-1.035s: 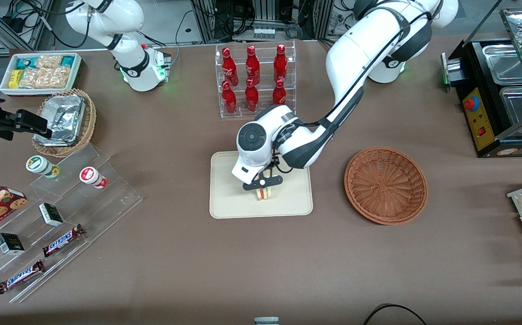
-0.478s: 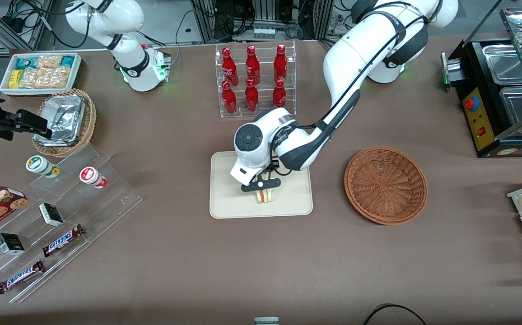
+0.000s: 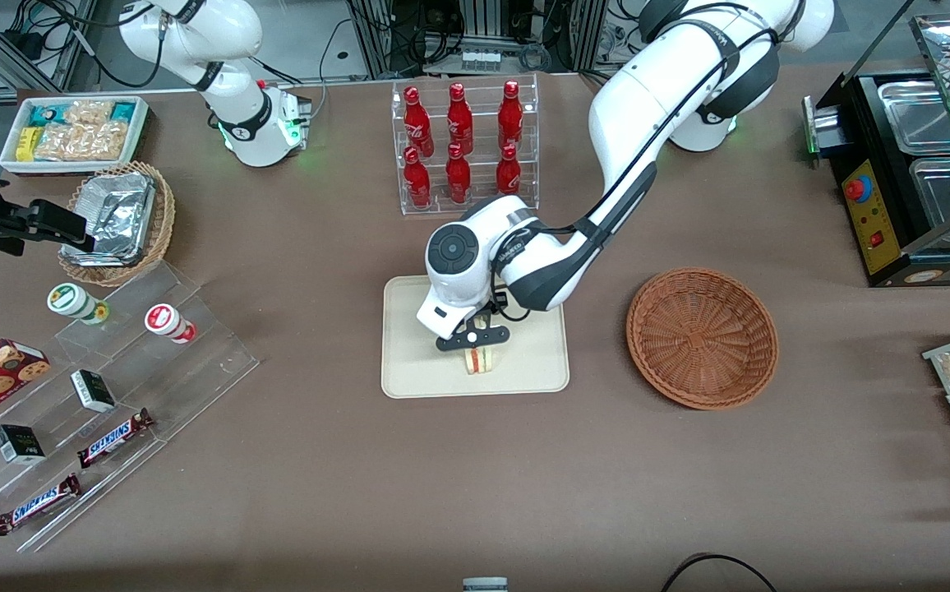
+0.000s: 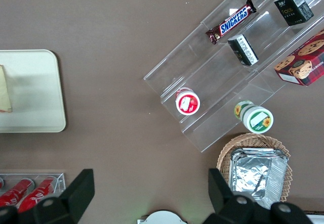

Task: Place sandwich from basket to tray

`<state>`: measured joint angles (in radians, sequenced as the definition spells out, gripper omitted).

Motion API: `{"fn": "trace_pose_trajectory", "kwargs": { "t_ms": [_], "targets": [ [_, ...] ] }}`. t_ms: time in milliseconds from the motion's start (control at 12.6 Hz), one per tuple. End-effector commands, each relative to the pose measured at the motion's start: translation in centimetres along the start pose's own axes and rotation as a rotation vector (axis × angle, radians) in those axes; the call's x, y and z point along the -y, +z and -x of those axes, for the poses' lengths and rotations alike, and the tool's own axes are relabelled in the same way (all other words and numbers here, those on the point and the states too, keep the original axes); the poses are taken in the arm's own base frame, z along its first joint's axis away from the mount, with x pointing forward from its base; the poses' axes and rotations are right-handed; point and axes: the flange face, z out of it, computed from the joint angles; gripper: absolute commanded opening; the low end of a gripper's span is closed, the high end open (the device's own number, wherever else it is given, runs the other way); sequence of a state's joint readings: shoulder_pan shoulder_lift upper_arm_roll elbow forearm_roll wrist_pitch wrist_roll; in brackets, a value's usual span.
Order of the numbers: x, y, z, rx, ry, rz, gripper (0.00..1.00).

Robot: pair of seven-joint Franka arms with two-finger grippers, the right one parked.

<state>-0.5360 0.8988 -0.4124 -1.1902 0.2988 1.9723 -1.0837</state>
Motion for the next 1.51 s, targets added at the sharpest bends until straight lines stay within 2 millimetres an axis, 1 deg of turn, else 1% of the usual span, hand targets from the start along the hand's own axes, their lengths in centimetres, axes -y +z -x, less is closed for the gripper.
{"fn": "trace_pose_trajectory", "kwargs": {
  "t_ms": [0, 159, 239, 319, 398, 478, 558, 637, 717, 796, 956, 1035, 1195, 1274, 1354, 1434],
  "targets": [
    [0.7, -4.1, -1.0, -0.042, -0.009, 0.018, 1.0],
    [1.4, -7.3, -1.0, -0.052, -0.019, 0.02, 1.0],
    [3.0, -8.9, -2.4, -0.03, -0.057, 0.032, 1.0],
    [3.9, -10.5, -3.1, -0.024, -0.068, 0.044, 1.0],
    [4.5, -12.2, -3.1, -0.041, -0.036, 0.045, 1.0],
    [5.1, -12.8, -3.2, -0.044, -0.021, 0.028, 1.0],
    [6.6, -13.1, -4.1, -0.03, -0.05, -0.003, 1.0],
    [7.2, -12.7, -4.1, -0.022, -0.045, -0.031, 1.0],
    [8.9, -12.4, -4.6, -0.014, -0.051, -0.052, 1.0],
    [11.3, -12.8, -5.2, -0.015, -0.063, -0.066, 1.0],
    [15.4, -13.8, -6.6, -0.006, 0.028, -0.085, 1.0],
    [17.2, -14.2, -7.4, -0.005, 0.041, -0.088, 1.0],
    [19.7, -14.9, -8.5, -0.005, 0.034, -0.096, 1.0],
    [21.0, -14.9, -8.8, -0.001, 0.049, -0.104, 1.0],
    [22.2, -15.4, -8.8, -0.002, 0.077, -0.114, 1.0],
    [24.4, -15.9, -9.0, 0.001, 0.087, -0.123, 1.0]
  ]
}}
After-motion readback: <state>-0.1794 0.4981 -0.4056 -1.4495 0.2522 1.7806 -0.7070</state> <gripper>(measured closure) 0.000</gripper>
